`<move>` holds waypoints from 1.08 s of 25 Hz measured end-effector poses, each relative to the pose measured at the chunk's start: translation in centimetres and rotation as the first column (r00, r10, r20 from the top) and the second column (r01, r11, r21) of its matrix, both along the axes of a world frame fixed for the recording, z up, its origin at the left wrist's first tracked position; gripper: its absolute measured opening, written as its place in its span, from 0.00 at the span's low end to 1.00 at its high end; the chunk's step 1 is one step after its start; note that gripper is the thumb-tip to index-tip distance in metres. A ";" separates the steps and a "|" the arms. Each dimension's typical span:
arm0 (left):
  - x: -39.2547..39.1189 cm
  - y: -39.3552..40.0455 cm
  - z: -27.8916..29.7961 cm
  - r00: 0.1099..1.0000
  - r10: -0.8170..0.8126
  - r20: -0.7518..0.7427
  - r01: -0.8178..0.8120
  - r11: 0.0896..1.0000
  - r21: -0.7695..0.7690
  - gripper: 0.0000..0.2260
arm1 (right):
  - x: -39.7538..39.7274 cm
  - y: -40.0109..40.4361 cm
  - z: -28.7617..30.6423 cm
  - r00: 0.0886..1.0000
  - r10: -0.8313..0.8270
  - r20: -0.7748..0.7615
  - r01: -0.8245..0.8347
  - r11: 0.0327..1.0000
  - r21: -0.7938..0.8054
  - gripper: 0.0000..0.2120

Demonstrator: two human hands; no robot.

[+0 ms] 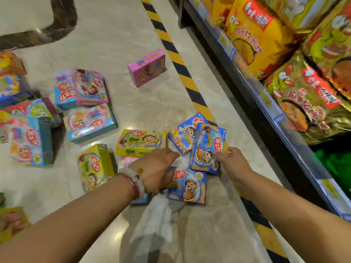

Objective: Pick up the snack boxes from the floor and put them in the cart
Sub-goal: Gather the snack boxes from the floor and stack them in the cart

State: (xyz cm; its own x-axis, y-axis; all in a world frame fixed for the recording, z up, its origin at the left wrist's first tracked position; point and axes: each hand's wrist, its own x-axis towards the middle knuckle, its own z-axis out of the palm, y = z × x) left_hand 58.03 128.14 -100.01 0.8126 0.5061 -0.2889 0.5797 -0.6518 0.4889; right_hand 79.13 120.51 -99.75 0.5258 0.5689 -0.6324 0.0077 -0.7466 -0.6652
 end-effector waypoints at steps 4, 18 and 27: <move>2.3 -1.1 -2.3 0.972 0.021 -0.235 -0.060 0.986 -0.158 0.29 | 0.8 1.4 -3.0 0.976 -0.120 -0.182 0.121 0.993 -0.002 0.15; 4.4 -0.9 -0.7 0.929 0.205 -0.308 -0.241 0.967 -0.086 0.26 | 3.3 1.1 -0.1 0.908 -0.245 -0.340 0.337 0.909 0.246 0.17; -3.3 -0.5 25.0 0.368 0.898 -0.242 -0.696 0.093 -0.712 0.32 | -0.6 -1.5 25.4 0.916 -0.117 -0.385 0.187 0.971 0.151 0.09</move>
State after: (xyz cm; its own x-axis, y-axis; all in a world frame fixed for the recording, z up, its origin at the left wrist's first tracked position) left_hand 54.77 127.61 -75.05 0.1249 0.6525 -0.7474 0.3653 0.6702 0.6461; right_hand 78.49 119.04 -74.35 0.3630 0.6234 -0.6926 -0.3695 -0.5861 -0.7211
